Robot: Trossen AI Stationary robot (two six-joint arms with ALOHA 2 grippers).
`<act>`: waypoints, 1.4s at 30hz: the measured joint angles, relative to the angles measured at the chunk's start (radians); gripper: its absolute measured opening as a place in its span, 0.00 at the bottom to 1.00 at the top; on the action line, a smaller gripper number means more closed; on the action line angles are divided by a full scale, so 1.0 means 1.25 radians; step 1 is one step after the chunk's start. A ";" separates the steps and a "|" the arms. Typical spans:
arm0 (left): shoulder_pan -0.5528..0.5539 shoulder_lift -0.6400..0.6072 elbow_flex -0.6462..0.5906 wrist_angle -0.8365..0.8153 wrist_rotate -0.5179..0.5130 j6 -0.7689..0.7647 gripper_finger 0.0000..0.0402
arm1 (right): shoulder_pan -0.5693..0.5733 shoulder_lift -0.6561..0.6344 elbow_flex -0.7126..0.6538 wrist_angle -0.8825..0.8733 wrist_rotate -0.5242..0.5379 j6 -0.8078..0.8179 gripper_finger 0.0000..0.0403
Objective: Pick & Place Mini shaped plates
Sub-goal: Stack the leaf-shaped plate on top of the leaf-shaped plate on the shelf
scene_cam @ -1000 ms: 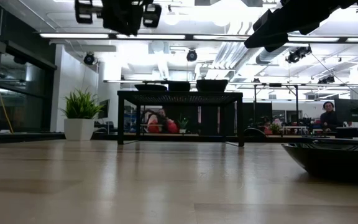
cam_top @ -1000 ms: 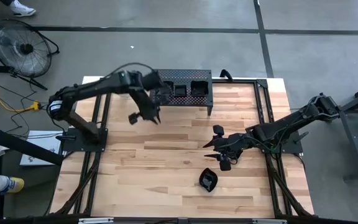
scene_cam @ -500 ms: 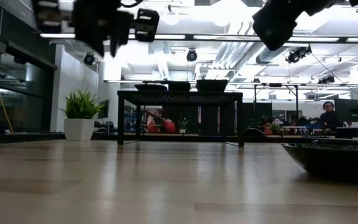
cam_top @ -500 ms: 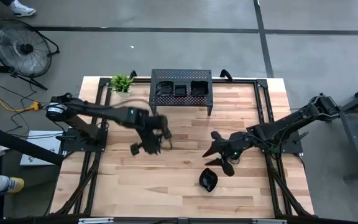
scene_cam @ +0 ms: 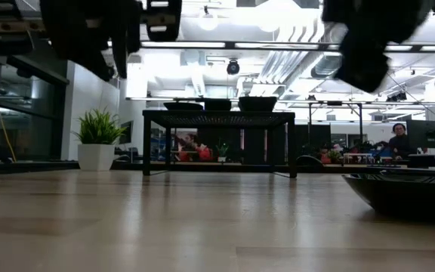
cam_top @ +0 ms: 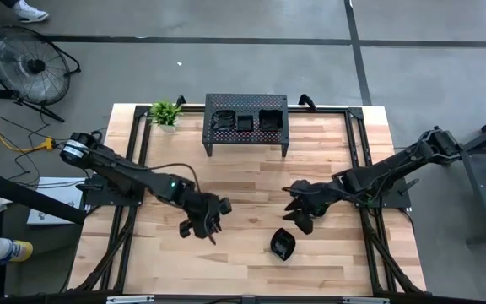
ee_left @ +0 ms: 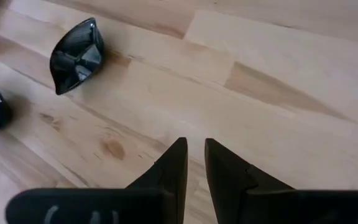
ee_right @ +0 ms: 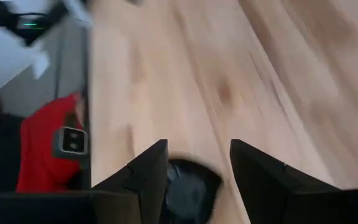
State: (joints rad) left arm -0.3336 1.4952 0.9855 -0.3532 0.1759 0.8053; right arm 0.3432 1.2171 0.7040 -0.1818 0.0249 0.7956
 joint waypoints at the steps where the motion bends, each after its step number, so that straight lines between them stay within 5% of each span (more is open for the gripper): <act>1: -0.010 0.000 0.000 0.000 -0.010 0.000 0.13 | 0.002 0.000 0.000 -0.036 -0.010 0.057 0.42; 6: -0.045 0.000 0.000 -0.002 -0.028 -0.015 0.13 | 0.043 0.000 0.000 -0.153 0.015 0.251 0.42; 12: -0.072 0.000 0.000 -0.001 -0.034 -0.024 0.13 | 0.091 0.000 0.000 -0.134 0.005 0.375 0.42; 19: -0.106 0.000 0.000 -0.019 -0.087 -0.041 0.13 | 0.123 0.026 0.000 -0.109 0.065 0.415 0.42; 29: -0.110 0.000 0.001 -0.039 -0.096 -0.043 0.13 | 0.147 0.214 0.029 -0.087 0.050 0.514 0.42; 42: -0.110 0.000 0.001 -0.030 -0.095 -0.046 0.13 | 0.147 0.269 0.052 -0.096 0.040 0.489 0.42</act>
State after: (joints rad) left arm -0.4717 1.4952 0.9863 -0.3907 0.0574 0.7479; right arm 0.5266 1.5532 0.7692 -0.3014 0.0755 1.4067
